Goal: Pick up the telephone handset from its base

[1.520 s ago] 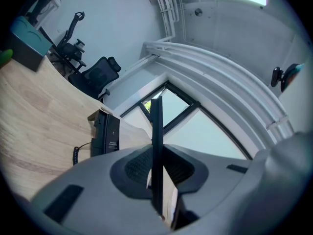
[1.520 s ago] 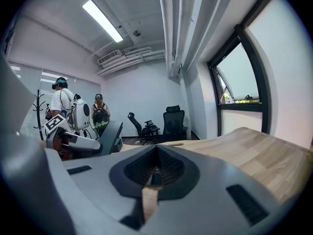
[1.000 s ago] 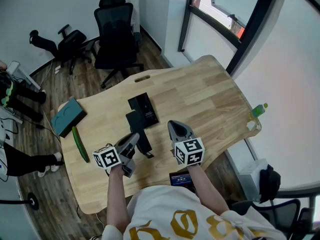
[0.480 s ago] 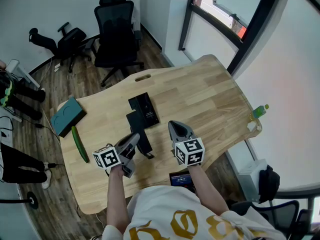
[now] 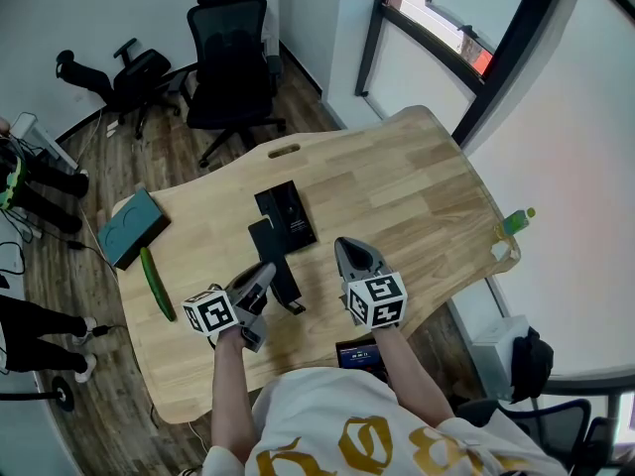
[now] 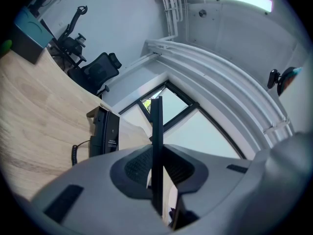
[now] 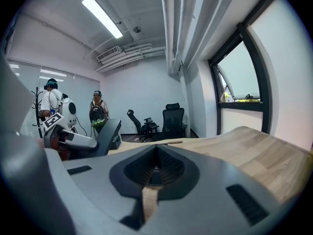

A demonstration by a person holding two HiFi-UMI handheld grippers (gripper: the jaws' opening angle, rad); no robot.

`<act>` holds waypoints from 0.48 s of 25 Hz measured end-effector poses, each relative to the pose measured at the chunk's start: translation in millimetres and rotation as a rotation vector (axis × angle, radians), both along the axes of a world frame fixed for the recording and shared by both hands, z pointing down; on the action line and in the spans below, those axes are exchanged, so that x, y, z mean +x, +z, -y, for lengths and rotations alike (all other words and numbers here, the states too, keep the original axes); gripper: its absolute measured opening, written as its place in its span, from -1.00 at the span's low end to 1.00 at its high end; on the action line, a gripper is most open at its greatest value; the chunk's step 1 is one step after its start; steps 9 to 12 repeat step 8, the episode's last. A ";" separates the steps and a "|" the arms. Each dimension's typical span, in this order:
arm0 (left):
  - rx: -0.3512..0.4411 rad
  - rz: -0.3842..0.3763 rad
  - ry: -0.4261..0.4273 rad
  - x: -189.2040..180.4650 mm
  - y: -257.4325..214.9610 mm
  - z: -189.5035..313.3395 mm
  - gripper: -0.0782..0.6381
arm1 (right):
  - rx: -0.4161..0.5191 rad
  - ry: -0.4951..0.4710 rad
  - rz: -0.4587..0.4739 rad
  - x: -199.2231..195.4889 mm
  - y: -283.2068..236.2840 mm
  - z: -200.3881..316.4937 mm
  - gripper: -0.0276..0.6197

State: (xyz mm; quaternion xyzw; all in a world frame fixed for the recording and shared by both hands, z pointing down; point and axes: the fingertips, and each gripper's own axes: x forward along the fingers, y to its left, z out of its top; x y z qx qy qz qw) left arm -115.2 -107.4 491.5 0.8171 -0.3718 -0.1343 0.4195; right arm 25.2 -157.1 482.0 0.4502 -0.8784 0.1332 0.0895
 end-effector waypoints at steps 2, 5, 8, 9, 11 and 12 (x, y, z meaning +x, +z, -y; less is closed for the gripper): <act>-0.002 -0.007 -0.002 -1.1 -0.2 -0.1 -0.58 | -0.002 -0.001 -0.003 -0.8 0.9 -0.2 -0.90; -0.005 -0.013 -0.005 -2.7 -0.3 0.4 -0.58 | -0.001 -0.002 -0.003 -1.7 0.3 0.5 -0.90; -0.005 -0.018 -0.008 -4.4 -0.4 0.9 -0.58 | 0.003 -0.002 -0.003 -2.7 -1.4 1.4 -0.90; -0.005 -0.018 -0.008 -4.4 -0.4 0.9 -0.58 | 0.003 -0.002 -0.003 -2.7 -1.4 1.4 -0.90; -0.005 -0.018 -0.008 -4.4 -0.4 0.9 -0.58 | 0.003 -0.002 -0.003 -2.7 -1.4 1.4 -0.90; -0.005 -0.018 -0.008 -4.4 -0.4 0.9 -0.58 | 0.003 -0.002 -0.003 -2.7 -1.4 1.4 -0.90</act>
